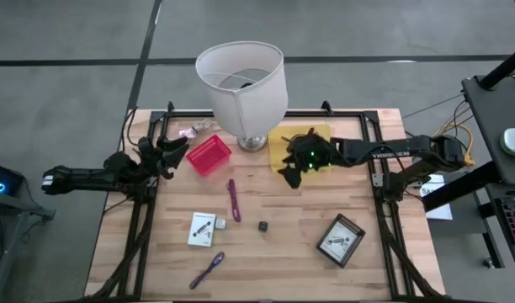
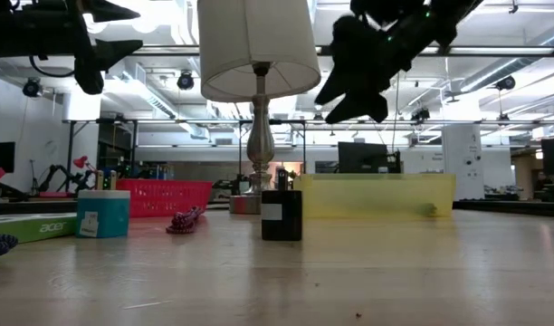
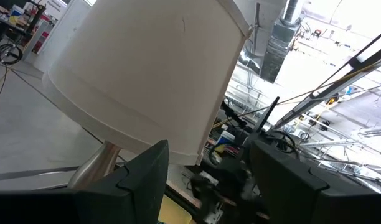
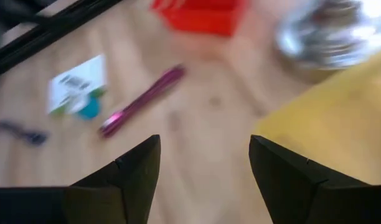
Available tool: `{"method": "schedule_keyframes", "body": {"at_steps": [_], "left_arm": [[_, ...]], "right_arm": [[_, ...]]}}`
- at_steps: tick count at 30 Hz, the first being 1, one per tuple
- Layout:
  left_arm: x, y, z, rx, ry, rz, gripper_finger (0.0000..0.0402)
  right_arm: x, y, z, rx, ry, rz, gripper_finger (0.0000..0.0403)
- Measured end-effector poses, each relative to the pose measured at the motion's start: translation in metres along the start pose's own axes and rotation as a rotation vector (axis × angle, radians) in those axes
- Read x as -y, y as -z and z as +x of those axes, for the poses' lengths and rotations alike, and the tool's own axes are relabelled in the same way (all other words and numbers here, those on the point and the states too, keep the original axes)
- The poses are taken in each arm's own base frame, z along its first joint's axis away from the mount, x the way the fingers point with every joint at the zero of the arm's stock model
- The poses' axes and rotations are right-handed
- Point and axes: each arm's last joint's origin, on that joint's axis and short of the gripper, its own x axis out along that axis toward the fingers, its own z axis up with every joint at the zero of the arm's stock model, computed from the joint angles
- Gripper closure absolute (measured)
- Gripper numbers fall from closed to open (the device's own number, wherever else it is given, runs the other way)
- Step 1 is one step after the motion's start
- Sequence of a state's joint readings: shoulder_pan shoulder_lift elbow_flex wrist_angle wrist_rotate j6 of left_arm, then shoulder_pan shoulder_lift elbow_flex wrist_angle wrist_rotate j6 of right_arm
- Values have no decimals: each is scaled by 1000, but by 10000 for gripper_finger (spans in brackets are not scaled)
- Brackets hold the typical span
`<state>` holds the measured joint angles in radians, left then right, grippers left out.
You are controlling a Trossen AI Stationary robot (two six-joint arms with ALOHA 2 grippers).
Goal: Pick and place items into bin
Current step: Put the pink charger cable into the yellow bin
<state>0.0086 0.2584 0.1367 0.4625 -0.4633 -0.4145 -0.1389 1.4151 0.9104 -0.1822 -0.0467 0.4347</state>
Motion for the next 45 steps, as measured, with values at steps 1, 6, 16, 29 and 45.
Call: {"method": "schedule_keyframes", "body": {"at_steps": [1, 6, 16, 29, 45], "left_arm": [[0, 0, 0, 0, 0, 0, 191], [0, 0, 0, 0, 0, -1, 191], [1, 1, 0, -14, 29, 2, 191], [3, 9, 1, -114, 149, -90, 191], [14, 14, 18, -254, 180, -165, 191]], "right_arm": [[-6, 3, 0, -15, -30, -16, 176], [-33, 18, 0, -60, -115, -86, 183], [-47, 27, -1, -81, -148, -100, 183], [-47, 26, -1, -65, -124, -107, 184], [-35, 45, -3, -257, -5, -199, 185]]}}
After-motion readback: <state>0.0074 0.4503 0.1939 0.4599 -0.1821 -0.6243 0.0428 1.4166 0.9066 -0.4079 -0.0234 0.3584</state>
